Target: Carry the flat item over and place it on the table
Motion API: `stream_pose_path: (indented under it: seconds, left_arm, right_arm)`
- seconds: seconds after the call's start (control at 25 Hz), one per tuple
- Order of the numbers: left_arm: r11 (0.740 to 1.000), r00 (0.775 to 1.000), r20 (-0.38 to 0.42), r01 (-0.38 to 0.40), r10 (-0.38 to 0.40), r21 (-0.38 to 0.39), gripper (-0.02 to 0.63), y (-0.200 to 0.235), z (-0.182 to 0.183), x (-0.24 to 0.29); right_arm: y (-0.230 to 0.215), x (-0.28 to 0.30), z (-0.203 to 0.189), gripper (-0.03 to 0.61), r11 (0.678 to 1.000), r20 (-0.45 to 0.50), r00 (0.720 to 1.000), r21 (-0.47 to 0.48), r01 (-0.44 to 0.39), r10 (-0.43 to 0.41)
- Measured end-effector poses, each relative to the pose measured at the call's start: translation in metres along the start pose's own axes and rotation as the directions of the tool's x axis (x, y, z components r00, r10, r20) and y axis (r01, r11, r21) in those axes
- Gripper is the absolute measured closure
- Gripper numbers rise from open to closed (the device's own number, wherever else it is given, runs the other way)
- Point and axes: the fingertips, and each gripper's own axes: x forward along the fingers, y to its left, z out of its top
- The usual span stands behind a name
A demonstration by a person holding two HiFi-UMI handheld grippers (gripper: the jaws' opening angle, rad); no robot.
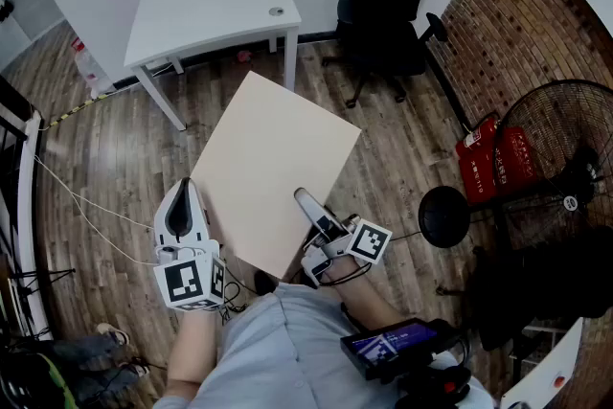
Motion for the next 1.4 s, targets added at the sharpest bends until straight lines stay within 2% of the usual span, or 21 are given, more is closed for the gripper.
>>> stream_pose_path:
  seconds: [0.56,0.92,1.16,1.4]
  left_arm:
    - [1.000,1.000,-0.002,-0.001,0.001,0.000,0.604,-0.016,-0.001,-0.003]
    - [0.998,0.998,0.008,-0.064,0.064,0.007,0.604,-0.036,-0.005,-0.010]
    - [0.993,0.993,-0.019,-0.115,0.114,-0.011,0.604,-0.028,-0.015,-0.004]
    - [0.991,0.991,-0.033,-0.130,0.130,-0.026,0.604,-0.001,-0.030,0.024]
  right_arm:
    - [-0.011,-0.016,0.007,0.285,0.999,-0.002,1.000,0.021,0.030,-0.030]
    - [-0.036,-0.035,0.034,0.284,0.999,-0.018,0.999,0.010,0.047,-0.047]
    - [-0.049,-0.026,0.046,0.284,0.998,-0.037,0.997,0.026,0.064,-0.063]
    - [-0.064,0.014,0.046,0.282,0.997,-0.048,0.997,0.043,0.064,-0.062]
